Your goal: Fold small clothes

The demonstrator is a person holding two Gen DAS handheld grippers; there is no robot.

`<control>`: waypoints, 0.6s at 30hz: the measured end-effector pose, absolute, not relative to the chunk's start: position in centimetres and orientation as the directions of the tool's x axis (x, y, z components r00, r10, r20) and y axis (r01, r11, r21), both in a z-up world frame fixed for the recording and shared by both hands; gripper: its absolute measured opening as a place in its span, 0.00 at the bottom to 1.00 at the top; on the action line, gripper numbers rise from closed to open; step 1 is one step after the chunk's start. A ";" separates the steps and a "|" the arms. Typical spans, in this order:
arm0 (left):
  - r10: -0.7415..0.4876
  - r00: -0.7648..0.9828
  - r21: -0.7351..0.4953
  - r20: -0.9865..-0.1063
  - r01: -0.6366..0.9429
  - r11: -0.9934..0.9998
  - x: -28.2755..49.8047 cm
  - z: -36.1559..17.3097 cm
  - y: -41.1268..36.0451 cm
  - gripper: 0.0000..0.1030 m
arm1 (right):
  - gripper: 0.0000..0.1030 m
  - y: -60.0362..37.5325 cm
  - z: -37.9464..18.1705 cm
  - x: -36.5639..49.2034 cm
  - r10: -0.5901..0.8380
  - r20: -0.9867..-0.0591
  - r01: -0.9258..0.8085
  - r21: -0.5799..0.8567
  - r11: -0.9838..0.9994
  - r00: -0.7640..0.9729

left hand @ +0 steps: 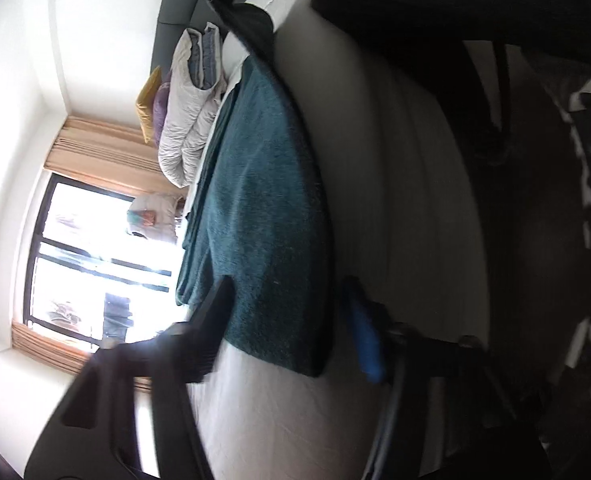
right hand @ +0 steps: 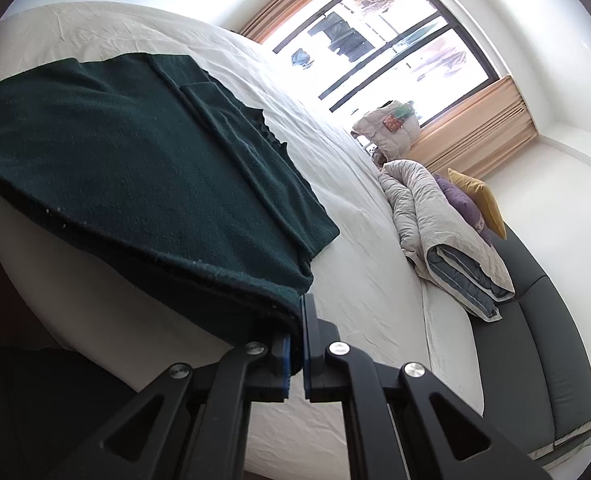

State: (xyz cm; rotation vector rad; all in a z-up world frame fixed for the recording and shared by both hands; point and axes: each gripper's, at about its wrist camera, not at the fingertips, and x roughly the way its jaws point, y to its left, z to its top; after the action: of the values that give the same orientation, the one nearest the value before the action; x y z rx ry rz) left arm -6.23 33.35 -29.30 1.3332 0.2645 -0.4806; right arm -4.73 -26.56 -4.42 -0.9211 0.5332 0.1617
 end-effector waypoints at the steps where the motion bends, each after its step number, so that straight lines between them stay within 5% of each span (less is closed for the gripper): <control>1: -0.185 0.874 0.863 -0.450 0.479 0.163 -6.5 -29.2 33.4 0.30 | 0.03 -26.6 -4.5 -4.8 -0.091 -0.505 -0.356 -0.714 0.603 0.859; 8: -0.179 0.894 0.832 -0.410 0.447 0.328 -5.4 -25.1 33.5 0.25 | 0.03 -26.7 -4.8 -5.0 -0.095 -0.514 -0.358 -0.706 0.612 0.852; 11: -0.185 0.892 0.811 -0.413 0.452 0.373 -4.9 -23.4 33.7 0.03 | 0.03 -26.6 -4.9 -5.3 -0.093 -0.516 -0.360 -0.704 0.612 0.851; 18: -0.152 0.889 0.721 -0.432 0.442 0.533 -2.5 -19.8 34.6 0.02 | 0.03 -26.7 -5.2 -5.8 -0.100 -0.515 -0.355 -0.706 0.613 0.851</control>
State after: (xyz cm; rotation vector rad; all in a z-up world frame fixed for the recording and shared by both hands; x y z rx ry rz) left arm -2.53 34.65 -19.84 0.9469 0.3372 -0.3615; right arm -5.77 -26.73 -5.18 -0.9107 0.5513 0.1559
